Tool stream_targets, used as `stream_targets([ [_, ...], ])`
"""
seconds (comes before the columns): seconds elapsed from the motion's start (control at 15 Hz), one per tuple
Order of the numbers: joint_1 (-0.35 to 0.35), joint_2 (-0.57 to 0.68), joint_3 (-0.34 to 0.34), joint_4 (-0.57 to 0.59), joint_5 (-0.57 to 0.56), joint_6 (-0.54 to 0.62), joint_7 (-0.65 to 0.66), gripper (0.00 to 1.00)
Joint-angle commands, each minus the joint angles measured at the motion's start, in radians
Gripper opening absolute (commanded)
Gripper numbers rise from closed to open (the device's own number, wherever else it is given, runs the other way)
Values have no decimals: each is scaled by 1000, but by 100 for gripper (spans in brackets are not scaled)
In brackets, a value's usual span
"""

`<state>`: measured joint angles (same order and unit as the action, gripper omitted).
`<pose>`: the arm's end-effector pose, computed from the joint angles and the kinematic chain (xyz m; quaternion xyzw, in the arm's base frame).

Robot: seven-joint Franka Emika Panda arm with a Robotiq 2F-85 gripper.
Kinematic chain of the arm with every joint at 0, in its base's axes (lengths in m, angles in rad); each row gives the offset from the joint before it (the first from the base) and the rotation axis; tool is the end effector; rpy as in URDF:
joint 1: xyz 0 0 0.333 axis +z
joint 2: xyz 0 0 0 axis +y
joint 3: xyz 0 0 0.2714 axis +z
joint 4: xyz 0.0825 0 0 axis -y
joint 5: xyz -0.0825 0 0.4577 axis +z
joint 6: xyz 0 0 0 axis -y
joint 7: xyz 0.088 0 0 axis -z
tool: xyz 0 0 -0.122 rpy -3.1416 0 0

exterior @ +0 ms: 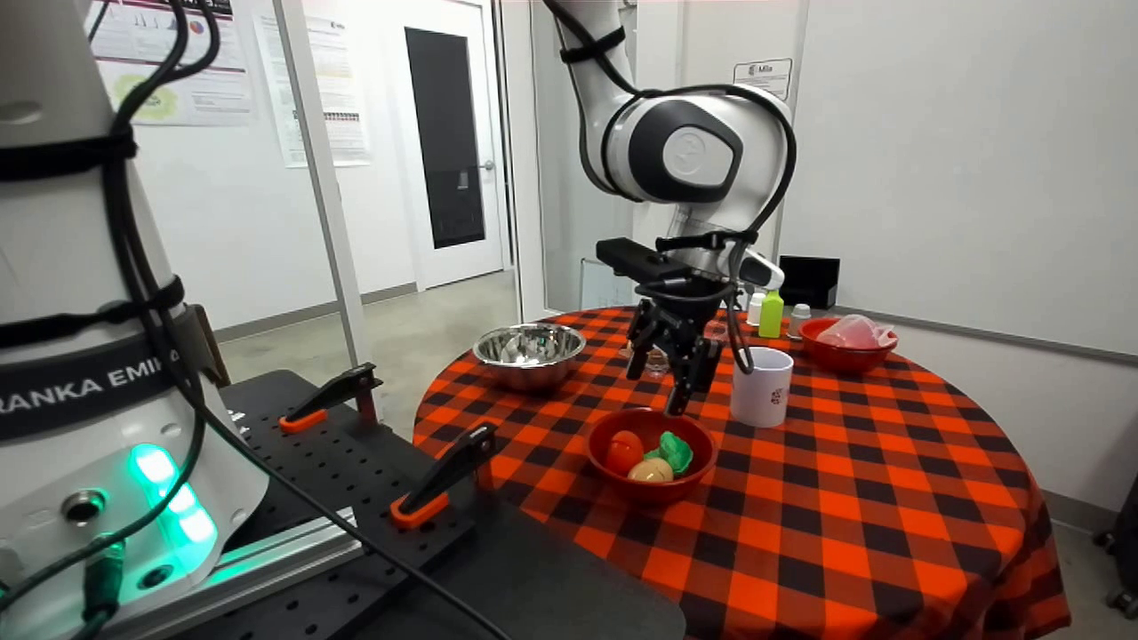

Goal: Take the plastic broccoli from the bowl and put it on the table

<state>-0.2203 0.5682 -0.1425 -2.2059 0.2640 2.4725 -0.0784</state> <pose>0.4691 -0.1931 -0.0195 -0.9581 0.2471 0.1333 0.0569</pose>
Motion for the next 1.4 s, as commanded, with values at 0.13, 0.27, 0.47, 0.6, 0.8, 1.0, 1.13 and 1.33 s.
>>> stream_targets([
  [0.13, -26, 75, 20, 44, -23, 70, -6, 100],
  [0.27, -29, 96, 20, 55, -30, 91, -7, 100],
  [0.47, -35, 122, 21, 76, -48, 100, -9, 100],
  [0.6, -43, 137, 25, 92, -54, 101, -11, 100],
  [0.8, -57, 160, 33, 118, -57, 94, -17, 100],
  [1.0, -67, 180, 40, 143, -57, 88, -19, 100],
  [1.13, -72, 195, 43, 161, -57, 82, -20, 100],
  [1.33, -82, 216, 52, 182, -53, 78, -23, 100],
])
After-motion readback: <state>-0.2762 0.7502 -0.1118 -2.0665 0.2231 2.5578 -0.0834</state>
